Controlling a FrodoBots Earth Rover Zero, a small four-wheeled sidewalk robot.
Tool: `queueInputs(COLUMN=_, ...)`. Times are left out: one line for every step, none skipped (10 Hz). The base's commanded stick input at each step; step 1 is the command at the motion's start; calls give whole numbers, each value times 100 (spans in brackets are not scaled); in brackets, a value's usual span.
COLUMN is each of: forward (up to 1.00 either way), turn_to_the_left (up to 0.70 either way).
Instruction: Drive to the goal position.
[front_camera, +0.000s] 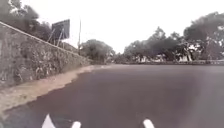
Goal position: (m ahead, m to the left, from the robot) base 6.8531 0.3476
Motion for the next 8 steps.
queueInputs(forward=70, turn_to_the_left=0)
queueInputs(forward=70, turn_to_the_left=0)
queueInputs(forward=70, turn_to_the_left=0)
queueInputs(forward=70, turn_to_the_left=0)
queueInputs(forward=70, turn_to_the_left=0)
queueInputs(forward=70, turn_to_the_left=0)
queueInputs(forward=70, turn_to_the_left=0)
queueInputs(forward=70, turn_to_the_left=0)
